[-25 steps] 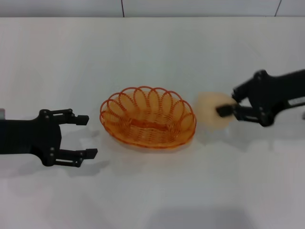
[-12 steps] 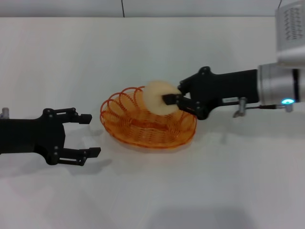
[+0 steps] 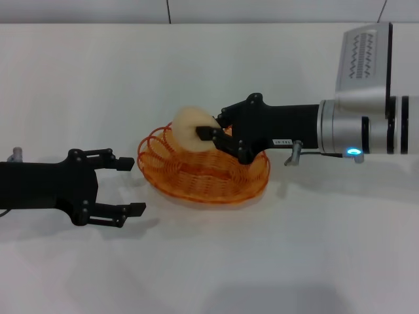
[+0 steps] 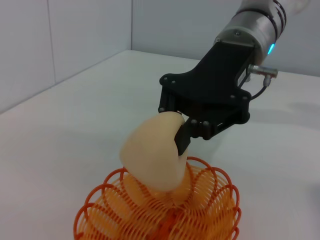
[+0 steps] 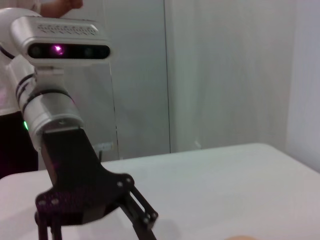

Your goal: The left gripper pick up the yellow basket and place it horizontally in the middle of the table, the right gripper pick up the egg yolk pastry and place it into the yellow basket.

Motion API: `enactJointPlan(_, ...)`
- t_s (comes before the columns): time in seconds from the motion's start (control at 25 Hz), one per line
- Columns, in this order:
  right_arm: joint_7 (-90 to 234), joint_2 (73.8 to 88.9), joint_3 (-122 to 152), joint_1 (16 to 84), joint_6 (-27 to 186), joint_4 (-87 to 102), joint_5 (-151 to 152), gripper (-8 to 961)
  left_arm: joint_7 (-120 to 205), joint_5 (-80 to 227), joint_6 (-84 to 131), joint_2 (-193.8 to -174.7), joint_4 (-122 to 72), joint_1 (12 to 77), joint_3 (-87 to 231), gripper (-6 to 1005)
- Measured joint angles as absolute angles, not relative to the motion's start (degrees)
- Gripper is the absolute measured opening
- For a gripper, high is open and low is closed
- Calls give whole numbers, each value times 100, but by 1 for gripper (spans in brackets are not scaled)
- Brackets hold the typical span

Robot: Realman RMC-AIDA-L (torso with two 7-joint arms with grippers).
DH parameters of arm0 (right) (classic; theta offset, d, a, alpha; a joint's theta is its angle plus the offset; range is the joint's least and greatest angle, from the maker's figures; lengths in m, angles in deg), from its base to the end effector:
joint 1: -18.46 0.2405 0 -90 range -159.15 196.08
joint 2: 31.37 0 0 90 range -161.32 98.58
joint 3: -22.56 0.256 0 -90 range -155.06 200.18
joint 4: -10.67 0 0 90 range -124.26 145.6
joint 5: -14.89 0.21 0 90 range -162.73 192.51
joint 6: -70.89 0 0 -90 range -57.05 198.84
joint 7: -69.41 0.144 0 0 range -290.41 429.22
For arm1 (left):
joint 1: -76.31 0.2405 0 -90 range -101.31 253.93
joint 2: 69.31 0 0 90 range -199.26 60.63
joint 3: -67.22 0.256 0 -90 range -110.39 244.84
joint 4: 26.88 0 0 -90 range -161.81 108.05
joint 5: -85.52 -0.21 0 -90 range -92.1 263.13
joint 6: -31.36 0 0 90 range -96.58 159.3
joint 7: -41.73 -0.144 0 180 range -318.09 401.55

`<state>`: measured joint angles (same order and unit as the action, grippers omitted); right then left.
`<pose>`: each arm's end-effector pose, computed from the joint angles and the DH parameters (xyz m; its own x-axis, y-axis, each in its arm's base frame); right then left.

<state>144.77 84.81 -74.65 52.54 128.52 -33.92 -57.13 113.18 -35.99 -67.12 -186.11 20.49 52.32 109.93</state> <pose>0.1515 0.3584 -0.0797 0.8875 -0.0665 -0.4561 -0.1776 -0.9625 -0.2052 -0.2899 0.2923 0.0272 0.9278 0.2003 0.3146 0.2561 -0.9554 -0.1471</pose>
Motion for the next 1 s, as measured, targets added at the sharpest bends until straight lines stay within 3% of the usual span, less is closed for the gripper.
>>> enactJointPlan(0.28, 14177, 8481, -7651, 5217, 12808, -3327, -5330, 70, 11255, -3605, -6692, -18658, 2040, 5214, 10993, 849)
enactJointPlan(0.68, 14102, 8420, -7608, 5134, 13020, -3304, -5347, 459, 11238, -3604, -6624, -18690, 2002, 5199, 10994, 848)
enactJointPlan(0.8, 14141, 8318, -7541, 5061, 13386, -3379, -5566, 693, 11240, -3604, -6624, -18691, 1966, 5202, 10994, 848)
enactJointPlan(1.0, 14240, 8254, -6834, 4927, 14319, -3395, -6397, 830, 11265, -3626, -6625, -18685, 1962, 5232, 10998, 848)
